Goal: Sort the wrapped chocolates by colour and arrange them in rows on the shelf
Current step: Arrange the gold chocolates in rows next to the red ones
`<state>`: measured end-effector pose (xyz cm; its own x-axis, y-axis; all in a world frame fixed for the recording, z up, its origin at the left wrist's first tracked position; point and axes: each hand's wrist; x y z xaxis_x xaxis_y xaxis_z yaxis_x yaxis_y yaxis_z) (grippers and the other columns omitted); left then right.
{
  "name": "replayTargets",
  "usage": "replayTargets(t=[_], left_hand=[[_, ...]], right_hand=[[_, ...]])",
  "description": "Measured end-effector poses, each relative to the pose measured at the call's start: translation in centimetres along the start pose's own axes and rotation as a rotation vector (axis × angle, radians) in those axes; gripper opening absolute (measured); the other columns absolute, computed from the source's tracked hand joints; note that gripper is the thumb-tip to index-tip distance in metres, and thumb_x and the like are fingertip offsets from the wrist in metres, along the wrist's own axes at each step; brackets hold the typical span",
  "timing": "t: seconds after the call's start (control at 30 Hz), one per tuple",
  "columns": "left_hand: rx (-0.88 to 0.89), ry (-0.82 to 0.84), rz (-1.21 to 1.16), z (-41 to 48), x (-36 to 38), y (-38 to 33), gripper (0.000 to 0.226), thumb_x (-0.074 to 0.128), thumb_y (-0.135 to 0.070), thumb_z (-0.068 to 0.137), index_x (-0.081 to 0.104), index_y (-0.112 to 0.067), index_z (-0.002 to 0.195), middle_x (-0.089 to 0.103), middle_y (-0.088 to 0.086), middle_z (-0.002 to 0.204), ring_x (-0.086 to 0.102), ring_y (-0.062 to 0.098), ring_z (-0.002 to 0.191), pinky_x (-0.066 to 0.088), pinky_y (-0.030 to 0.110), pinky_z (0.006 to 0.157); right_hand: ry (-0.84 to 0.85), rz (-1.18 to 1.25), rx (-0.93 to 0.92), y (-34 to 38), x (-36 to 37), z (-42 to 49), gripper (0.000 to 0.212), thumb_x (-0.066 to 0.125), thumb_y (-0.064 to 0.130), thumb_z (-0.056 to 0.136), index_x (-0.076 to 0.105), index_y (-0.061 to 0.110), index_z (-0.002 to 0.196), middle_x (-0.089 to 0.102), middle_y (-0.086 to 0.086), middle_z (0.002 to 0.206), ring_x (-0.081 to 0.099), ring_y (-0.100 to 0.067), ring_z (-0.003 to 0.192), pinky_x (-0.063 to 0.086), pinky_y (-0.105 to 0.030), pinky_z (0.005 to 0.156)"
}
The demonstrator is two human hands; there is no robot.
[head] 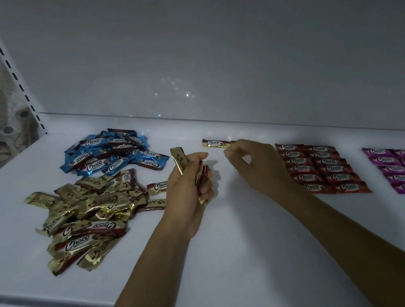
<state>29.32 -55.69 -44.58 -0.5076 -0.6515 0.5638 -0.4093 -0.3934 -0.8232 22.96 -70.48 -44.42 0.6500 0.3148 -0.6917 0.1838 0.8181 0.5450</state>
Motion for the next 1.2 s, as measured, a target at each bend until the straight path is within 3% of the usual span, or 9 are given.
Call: replayTargets(t=[0.13,0.3,0.47,0.6,0.73,0.87,0.97,1.1,1.2], left_hand=[[0.021,-0.030,0.041,-0.1,0.1,0.0,0.019,0.041,-0.019,0.103,0.058,-0.012,0.105,0.051,0.002,0.063,0.038,0.010,0.048,0.038,0.020,0.045],[0.041,0.007,0.170,-0.6,0.5,0.4,0.018,0.047,-0.027,0.101,0.060,-0.017,0.106,0.053,0.002,0.072,0.053,0.019,0.073,0.046,0.036,0.070],[0.063,0.059,0.189,-0.5,0.7,0.5,0.017,0.047,-0.021,0.101,0.055,-0.019,0.116,0.062,-0.003,0.073,0.060,0.009,0.068,0.052,0.029,0.065],[0.170,0.071,0.346,-0.8,0.9,0.8,0.013,0.045,-0.021,0.101,0.051,-0.023,0.113,0.054,0.000,0.071,0.051,0.008,0.063,0.045,0.021,0.060],[0.154,0.048,0.255,-0.8,0.8,0.5,0.016,0.042,-0.020,0.102,0.050,-0.012,0.113,0.043,-0.001,0.062,0.037,0.006,0.047,0.032,0.017,0.043],[0.161,0.109,0.316,-1.0,0.9,0.4,0.020,0.044,-0.018,0.101,0.053,0.000,0.096,0.039,0.001,0.060,0.034,0.007,0.046,0.030,0.016,0.043],[0.222,0.166,0.425,-1.2,1.0,0.6,0.018,0.047,-0.012,0.099,0.053,-0.005,0.084,0.039,-0.003,0.050,0.034,0.007,0.045,0.030,0.016,0.044],[0.316,0.236,0.618,-1.1,0.6,0.9,0.022,0.049,-0.011,0.099,0.057,-0.010,0.078,0.048,-0.010,0.053,0.041,0.004,0.046,0.033,0.016,0.049],[0.327,0.270,0.718,-1.2,1.0,1.1,0.023,0.049,-0.008,0.099,0.057,-0.015,0.078,0.056,-0.017,0.055,0.050,-0.003,0.049,0.036,0.008,0.052]], right_hand=[[0.022,0.566,0.141,4.2,0.1,-3.5,0.019,0.068,0.030,0.085,0.061,0.017,0.073,0.066,0.000,0.063,0.062,-0.013,0.058,0.051,-0.027,0.056],[0.079,0.514,0.193,5.1,0.6,-4.4,0.020,0.073,0.031,0.078,0.058,0.019,0.072,0.067,-0.004,0.062,0.063,-0.020,0.056,0.051,-0.032,0.056],[0.056,0.680,0.259,4.1,-0.3,-4.5,0.010,0.067,0.003,0.084,0.065,0.005,0.074,0.065,0.000,0.057,0.063,-0.013,0.051,0.049,-0.020,0.051],[0.007,0.737,0.301,3.7,-0.5,-4.5,0.011,0.063,0.005,0.088,0.066,0.003,0.078,0.070,-0.004,0.065,0.065,-0.018,0.052,0.055,-0.028,0.055],[-0.071,0.831,0.372,3.4,-1.0,-4.1,0.009,0.059,0.008,0.092,0.063,0.004,0.085,0.071,-0.001,0.069,0.065,-0.015,0.051,0.055,-0.024,0.055],[-0.093,0.874,0.386,3.4,-1.2,-4.1,0.009,0.060,0.005,0.090,0.062,0.004,0.082,0.070,-0.003,0.068,0.065,-0.016,0.052,0.056,-0.026,0.057],[-0.047,0.828,0.406,3.7,-0.9,-4.1,0.015,0.061,0.005,0.088,0.059,0.004,0.073,0.066,-0.002,0.059,0.062,-0.015,0.055,0.054,-0.031,0.060],[-0.059,0.830,0.386,3.8,-1.2,-4.0,0.012,0.063,0.014,0.088,0.059,0.008,0.079,0.058,0.004,0.059,0.051,-0.009,0.053,0.040,-0.021,0.048],[-0.038,0.806,0.397,3.3,-1.6,-3.7,0.011,0.061,0.006,0.088,0.064,0.011,0.079,0.054,0.004,0.053,0.046,-0.009,0.046,0.038,-0.020,0.044]])
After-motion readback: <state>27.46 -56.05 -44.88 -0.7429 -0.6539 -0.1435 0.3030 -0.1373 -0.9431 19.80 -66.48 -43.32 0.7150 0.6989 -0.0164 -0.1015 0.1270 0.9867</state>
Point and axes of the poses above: each hand's wrist, its own z-axis towards the middle knuckle, its own x-axis out of the palm, y = z × x
